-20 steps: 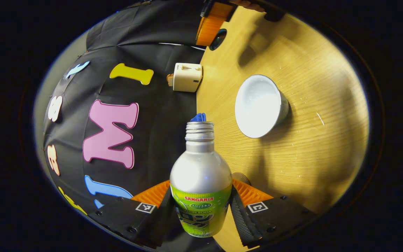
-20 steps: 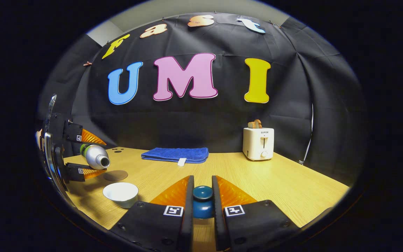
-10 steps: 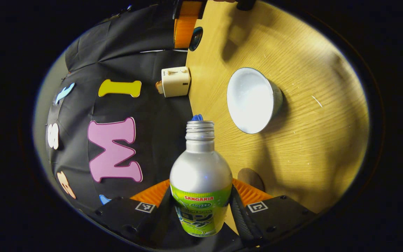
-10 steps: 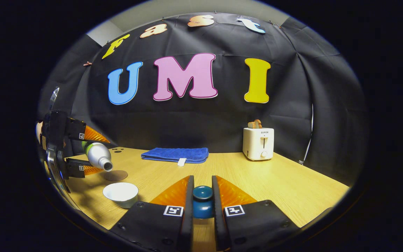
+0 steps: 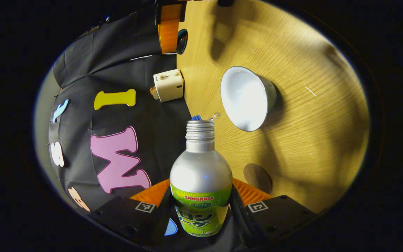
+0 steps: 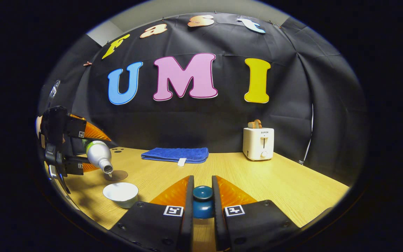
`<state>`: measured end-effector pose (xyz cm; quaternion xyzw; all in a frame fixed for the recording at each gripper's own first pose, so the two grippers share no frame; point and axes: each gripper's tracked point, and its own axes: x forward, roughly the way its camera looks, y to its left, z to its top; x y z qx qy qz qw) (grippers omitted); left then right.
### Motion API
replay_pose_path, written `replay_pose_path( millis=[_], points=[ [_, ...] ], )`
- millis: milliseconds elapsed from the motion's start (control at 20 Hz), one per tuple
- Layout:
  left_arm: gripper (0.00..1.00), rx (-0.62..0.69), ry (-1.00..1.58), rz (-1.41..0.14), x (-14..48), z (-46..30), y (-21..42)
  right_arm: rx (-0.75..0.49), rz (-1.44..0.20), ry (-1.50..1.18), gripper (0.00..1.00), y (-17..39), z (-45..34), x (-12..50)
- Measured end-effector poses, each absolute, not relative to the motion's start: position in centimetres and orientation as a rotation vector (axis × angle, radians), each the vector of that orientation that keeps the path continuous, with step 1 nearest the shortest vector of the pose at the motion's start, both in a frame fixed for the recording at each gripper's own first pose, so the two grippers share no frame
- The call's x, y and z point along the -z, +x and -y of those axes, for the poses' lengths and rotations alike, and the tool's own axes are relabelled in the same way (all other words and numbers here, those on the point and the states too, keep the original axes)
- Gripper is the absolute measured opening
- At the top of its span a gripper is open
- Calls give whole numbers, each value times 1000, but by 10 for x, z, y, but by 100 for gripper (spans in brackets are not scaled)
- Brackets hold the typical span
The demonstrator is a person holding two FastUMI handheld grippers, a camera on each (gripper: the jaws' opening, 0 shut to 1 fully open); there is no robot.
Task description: Open the teacup lid with one hand, grasp the water bottle and pour water into the teacup with the other hand; after pouring, place the water bottle on the coaster and then close the teacup lid.
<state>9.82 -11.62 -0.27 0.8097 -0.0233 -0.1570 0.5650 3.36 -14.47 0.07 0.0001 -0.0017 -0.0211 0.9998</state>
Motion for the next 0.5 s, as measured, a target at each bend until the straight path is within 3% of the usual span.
replay_pose_path(
  millis=[500],
  points=[
    [81,360,1991,68,-3,112,101,42,3,0,28,34,145,-1]
  ],
)
